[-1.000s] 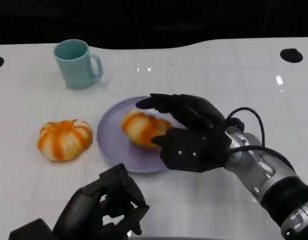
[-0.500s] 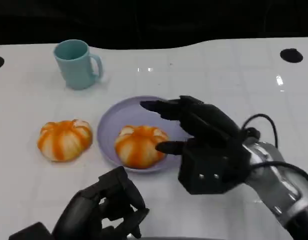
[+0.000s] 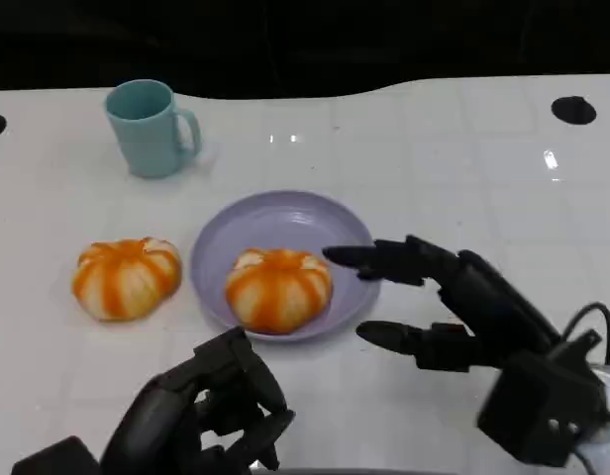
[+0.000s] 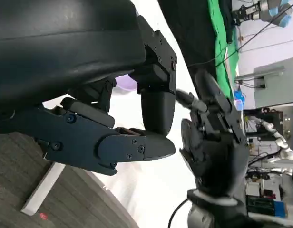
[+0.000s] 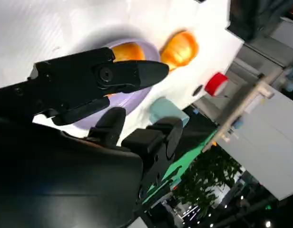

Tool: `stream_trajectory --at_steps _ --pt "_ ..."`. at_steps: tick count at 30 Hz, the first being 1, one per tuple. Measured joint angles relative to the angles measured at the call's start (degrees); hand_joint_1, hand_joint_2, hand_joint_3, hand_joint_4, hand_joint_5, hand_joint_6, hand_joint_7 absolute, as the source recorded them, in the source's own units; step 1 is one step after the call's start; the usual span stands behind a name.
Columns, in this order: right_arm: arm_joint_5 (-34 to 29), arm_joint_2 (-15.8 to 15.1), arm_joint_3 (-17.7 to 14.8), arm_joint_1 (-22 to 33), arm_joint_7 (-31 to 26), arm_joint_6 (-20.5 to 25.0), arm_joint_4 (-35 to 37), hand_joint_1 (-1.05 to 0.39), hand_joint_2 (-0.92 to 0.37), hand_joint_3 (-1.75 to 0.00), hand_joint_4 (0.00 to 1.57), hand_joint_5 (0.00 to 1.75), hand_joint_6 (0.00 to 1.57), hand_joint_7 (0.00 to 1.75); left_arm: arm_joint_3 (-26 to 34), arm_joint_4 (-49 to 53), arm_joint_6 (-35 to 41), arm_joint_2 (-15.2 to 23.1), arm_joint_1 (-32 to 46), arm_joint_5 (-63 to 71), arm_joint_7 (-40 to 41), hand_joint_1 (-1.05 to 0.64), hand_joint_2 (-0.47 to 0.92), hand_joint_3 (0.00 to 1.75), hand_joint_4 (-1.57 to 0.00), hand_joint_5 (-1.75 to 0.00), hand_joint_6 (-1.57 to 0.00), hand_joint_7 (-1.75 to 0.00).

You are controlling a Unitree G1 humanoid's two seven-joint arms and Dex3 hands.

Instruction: Grasp the bread from the table and place it into the plate.

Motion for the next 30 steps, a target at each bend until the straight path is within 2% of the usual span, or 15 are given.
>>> stream_trajectory --at_steps 2,5,9,12,16,22,30 --pt "2.99 -0.01 -1.14 1.9 0.97 -0.88 -1.15 -0.23 -0.65 -0.79 0.48 1.47 0.53 1.07 0.01 0.0 0.04 0.0 -0.01 0.01 0.0 -0.54 0.92 0.4 -0.65 -1.75 -0.44 -1.74" --pt "5.85 -0.06 -2.51 4.35 2.33 -0.97 -3.14 -0.19 -0.48 -1.1 0.54 1.68 0.6 1.18 0.02 0.0 0.07 0.0 -0.06 0.19 0.02 -0.55 0.92 0.4 -0.65 -1.75 -0.44 -1.74" --pt "7.15 -0.25 -4.54 7.05 2.53 -1.29 -5.69 -0.09 -0.32 -1.43 0.7 1.64 0.73 1.28 0.03 0.03 0.05 -0.01 -0.2 0.76 0.1 -0.56 0.92 0.41 -0.65 -1.75 -0.45 -1.74" --pt "7.82 -0.45 -5.91 9.08 2.64 -1.71 -7.61 -0.09 -0.3 -1.49 0.79 1.7 0.8 1.34 0.04 0.03 0.06 -0.03 -0.23 0.77 0.35 -0.56 0.92 0.41 -0.65 -1.75 -0.45 -1.73" --pt "7.31 -1.58 -7.35 11.65 2.84 -1.97 -10.56 -0.11 -0.26 -1.49 0.82 1.69 0.86 1.36 0.01 0.03 0.11 -0.09 -0.28 0.68 0.35 -0.56 0.92 0.4 -0.66 -1.75 -0.45 -1.74" --pt "6.96 -2.96 -8.34 17.75 3.17 -1.93 -15.72 -0.11 -0.32 -1.39 0.8 1.68 0.85 1.33 0.02 0.04 0.2 -0.16 -0.4 0.58 0.35 -0.56 0.92 0.4 -0.66 -1.75 -0.45 -1.74" --pt "5.27 -2.42 -9.09 23.5 2.02 0.37 -19.0 -0.13 -0.38 -1.32 0.73 1.74 0.78 1.39 0.48 0.15 0.21 0.19 -0.58 0.47 0.34 -0.54 0.92 0.41 -0.65 -1.75 -0.46 -1.73"
